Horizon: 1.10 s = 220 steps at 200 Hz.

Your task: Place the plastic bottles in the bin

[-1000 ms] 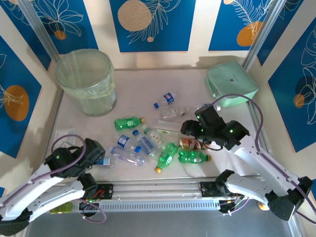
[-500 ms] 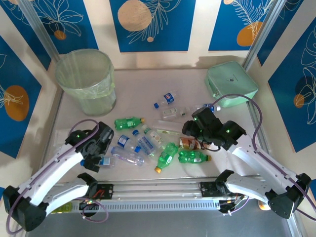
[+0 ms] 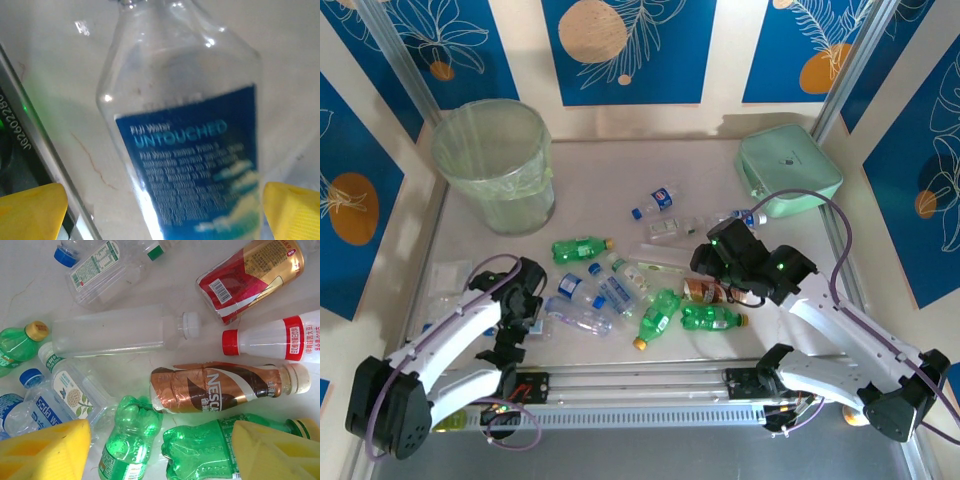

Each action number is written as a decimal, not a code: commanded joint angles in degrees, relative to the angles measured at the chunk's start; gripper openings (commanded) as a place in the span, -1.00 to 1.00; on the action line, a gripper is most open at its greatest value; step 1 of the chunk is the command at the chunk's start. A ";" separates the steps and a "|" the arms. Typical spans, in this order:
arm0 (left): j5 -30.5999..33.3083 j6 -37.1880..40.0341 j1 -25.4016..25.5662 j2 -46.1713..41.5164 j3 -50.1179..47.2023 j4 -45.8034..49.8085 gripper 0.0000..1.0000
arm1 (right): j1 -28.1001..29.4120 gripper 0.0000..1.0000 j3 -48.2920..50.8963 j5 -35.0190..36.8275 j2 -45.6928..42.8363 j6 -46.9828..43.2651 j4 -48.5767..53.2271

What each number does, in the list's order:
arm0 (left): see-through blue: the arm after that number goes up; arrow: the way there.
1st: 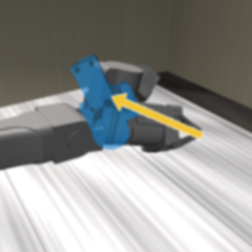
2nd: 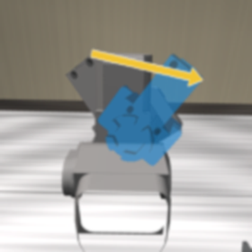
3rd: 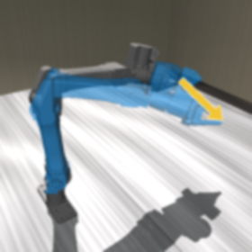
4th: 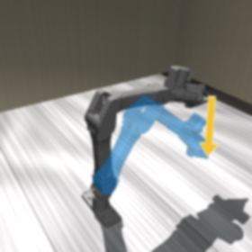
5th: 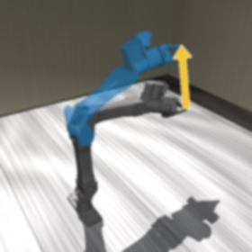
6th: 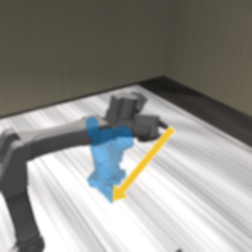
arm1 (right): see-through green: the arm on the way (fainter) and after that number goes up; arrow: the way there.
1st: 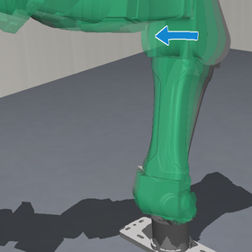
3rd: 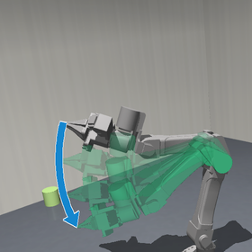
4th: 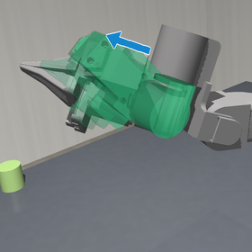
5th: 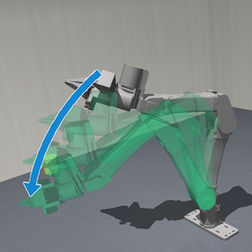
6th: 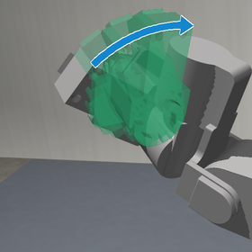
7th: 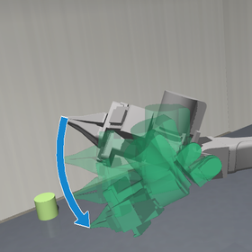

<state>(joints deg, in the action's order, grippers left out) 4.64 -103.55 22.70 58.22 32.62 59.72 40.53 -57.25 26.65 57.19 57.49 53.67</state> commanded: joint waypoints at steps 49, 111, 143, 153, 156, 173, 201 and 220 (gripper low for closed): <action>2.54 6.62 -7.43 4.28 -3.15 -7.90 0.59 | 0.86 0.42 -1.01 0.60 2.27 -0.43 -0.40; 5.77 9.50 -8.00 2.54 -1.84 -5.58 -0.04 | 2.09 0.38 -0.56 4.50 -1.58 -0.52 -2.39; 8.23 11.53 -7.98 -3.99 2.44 0.72 -0.10 | 4.10 0.41 -1.80 6.97 -3.84 -2.79 -2.93; 9.70 12.85 -7.98 -6.19 4.61 3.20 -0.10 | 4.76 0.41 -1.74 6.65 -4.86 -5.27 -4.13; 10.13 13.33 -8.02 -6.76 5.41 4.05 -0.10 | 4.85 0.41 -1.68 6.36 -5.18 -6.00 -4.49; 12.19 15.84 -7.98 -8.93 10.48 8.07 -0.09 | 4.99 0.40 -1.16 3.67 -6.73 -9.07 -6.74; 13.10 24.78 -7.93 -11.43 17.82 9.43 -0.16 | 4.91 0.39 -1.48 0.39 -7.70 -11.97 -9.02; 11.08 33.06 -7.85 -13.91 20.00 5.12 -0.29 | 4.91 0.39 -2.55 -0.91 -7.47 -13.83 -9.62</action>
<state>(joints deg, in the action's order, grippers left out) 15.42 -82.61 15.38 46.92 49.52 64.73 45.17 -57.54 28.67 50.02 47.90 46.57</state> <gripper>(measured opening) 0.458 0.697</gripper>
